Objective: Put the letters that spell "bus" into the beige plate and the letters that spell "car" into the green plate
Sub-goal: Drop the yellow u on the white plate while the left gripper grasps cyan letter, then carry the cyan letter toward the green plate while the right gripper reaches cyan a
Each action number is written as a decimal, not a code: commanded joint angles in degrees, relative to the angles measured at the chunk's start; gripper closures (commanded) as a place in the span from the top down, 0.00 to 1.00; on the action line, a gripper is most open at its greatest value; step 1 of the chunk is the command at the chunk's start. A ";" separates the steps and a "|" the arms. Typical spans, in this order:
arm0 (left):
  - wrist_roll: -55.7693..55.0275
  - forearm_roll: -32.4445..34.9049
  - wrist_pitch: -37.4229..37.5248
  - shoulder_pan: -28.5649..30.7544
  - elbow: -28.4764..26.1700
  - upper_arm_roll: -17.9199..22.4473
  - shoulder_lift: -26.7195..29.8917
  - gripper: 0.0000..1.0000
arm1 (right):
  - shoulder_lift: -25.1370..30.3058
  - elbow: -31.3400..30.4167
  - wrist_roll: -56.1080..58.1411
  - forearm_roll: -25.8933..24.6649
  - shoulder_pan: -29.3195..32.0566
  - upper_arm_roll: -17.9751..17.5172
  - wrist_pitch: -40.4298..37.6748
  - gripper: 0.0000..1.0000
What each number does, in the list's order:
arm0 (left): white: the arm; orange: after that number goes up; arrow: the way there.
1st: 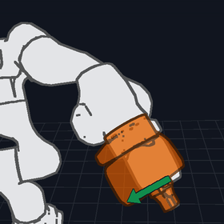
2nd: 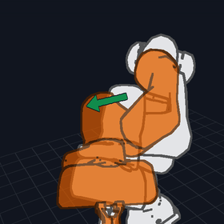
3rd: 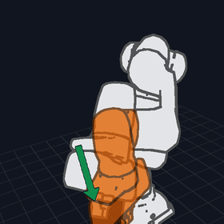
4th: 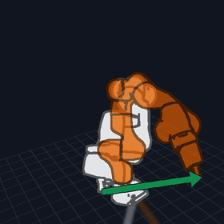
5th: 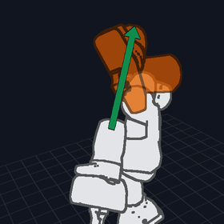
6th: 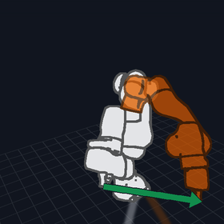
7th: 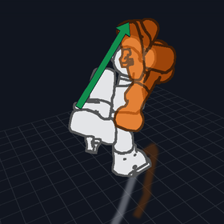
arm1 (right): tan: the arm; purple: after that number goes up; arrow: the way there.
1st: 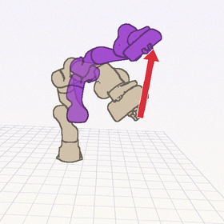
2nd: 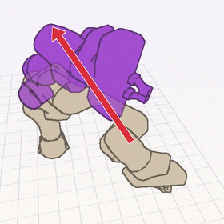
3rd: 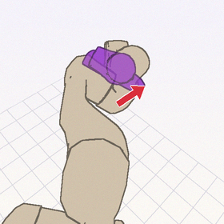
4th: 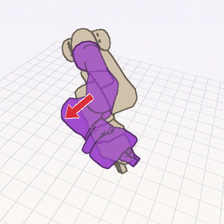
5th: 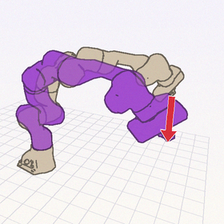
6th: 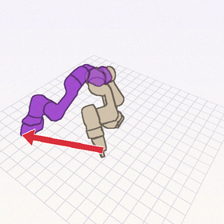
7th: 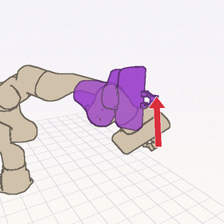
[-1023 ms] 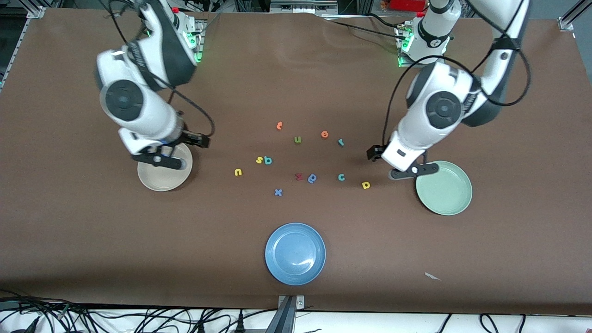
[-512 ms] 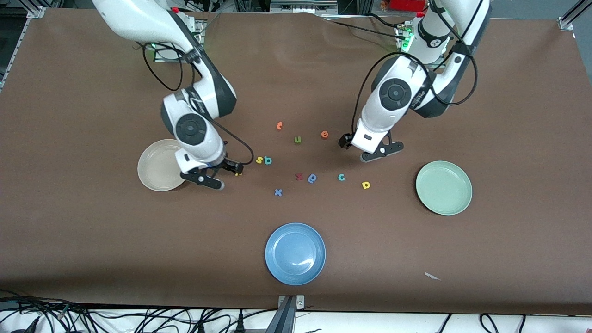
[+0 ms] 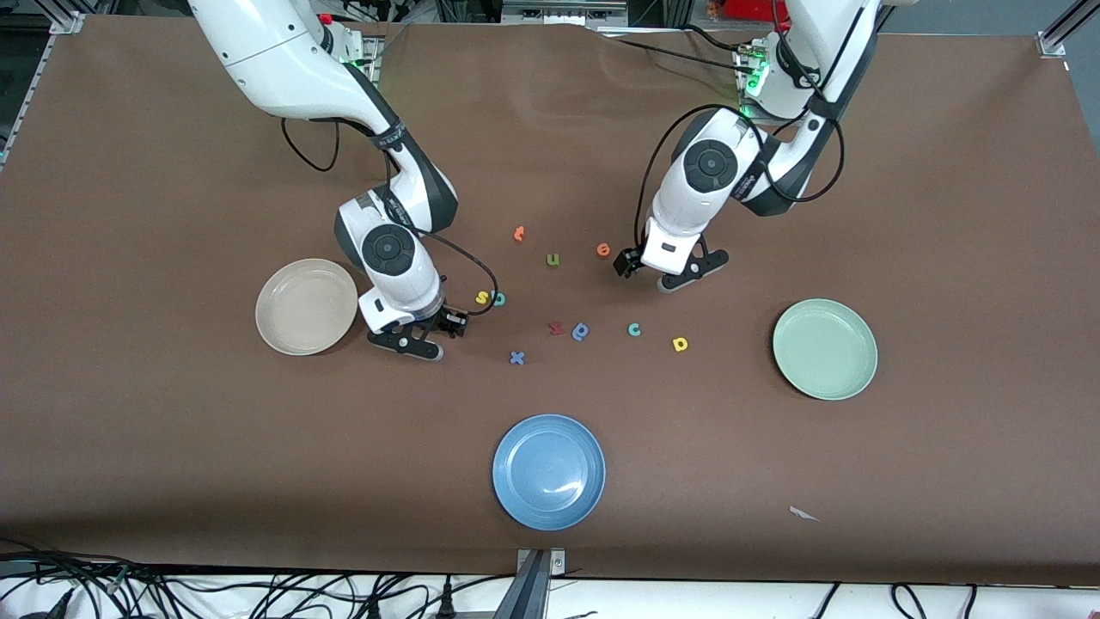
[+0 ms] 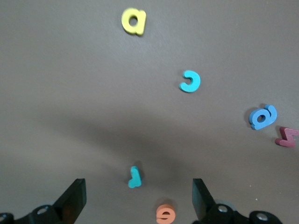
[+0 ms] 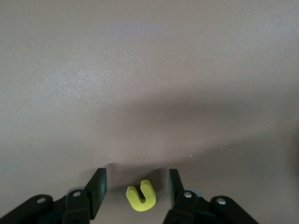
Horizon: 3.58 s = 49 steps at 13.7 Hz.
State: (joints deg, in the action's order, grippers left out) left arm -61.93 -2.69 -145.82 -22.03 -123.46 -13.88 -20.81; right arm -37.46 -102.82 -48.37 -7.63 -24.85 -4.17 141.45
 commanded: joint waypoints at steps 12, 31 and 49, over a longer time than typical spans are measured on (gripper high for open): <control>-7.06 -0.12 -4.47 -3.90 -0.29 0.26 -7.05 0.74 | 0.72 -4.32 -0.49 -1.25 -1.34 0.48 2.25 0.34; -6.18 1.29 -4.47 -3.46 0.94 1.75 -8.11 0.55 | 10.57 -10.03 16.74 2.45 6.75 10.94 -11.20 0.77; -7.50 5.76 -4.12 -3.12 1.02 1.84 -8.64 0.00 | -4.01 9.56 -54.35 7.10 -12.06 2.86 -6.98 0.76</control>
State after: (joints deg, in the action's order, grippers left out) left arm -68.44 0.22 -149.55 -25.39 -123.26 -12.47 -28.06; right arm -38.13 -97.82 -99.56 -0.79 -35.87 -1.92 134.85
